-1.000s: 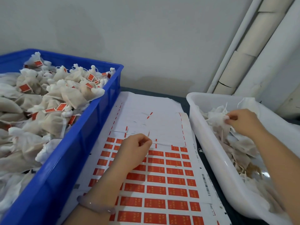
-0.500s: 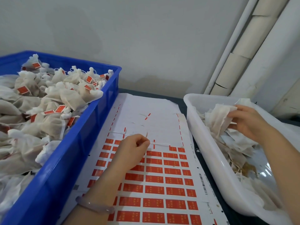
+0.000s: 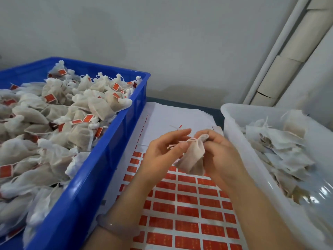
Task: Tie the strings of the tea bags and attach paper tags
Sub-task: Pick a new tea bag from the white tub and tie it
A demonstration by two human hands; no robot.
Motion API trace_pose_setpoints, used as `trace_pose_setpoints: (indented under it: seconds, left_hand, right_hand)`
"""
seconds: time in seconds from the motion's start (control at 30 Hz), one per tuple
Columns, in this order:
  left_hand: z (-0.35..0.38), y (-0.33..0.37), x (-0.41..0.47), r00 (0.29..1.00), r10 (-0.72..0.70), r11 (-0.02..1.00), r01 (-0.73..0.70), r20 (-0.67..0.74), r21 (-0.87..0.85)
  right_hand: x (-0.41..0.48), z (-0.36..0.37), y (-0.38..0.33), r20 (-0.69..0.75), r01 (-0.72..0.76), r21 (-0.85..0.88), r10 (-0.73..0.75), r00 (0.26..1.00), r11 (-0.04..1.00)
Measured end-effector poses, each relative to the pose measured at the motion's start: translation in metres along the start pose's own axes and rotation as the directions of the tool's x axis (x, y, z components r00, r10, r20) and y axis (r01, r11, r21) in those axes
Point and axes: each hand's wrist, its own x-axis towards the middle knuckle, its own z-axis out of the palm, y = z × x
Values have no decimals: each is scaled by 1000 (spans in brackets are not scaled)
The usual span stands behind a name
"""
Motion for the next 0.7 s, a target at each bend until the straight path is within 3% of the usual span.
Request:
trace_pose_setpoints:
  seconds: [0.13,0.27,0.5,0.57,0.63,0.7]
  left_hand:
    - [-4,0,4,996,66,987,-56,-58,151]
    - [-5,-4,5,992,99,981,-84,-79,177]
    - [0,-12,6,994,5,984,15,-109,180]
    - [2,-12,5,996,27,978,-8,-89,210]
    - [4,-11,5,995,65,972,-44,-81,230]
    - [4,-10,6,993,85,971,-63,-86,229]
  right_hand:
    - [9,7,15,71,-48,223,33,997,974]
    - [14,7,33,39,-54,250,46,998,967]
    - [4,2,51,46,-46,233,36,998,971]
    - [-1,4,46,50,63,13,-63,997,998]
    - [-5,8,44,8,163,-239,-166,986,957]
    - [-6,11,44,-77,216,-304,-251,965,928]
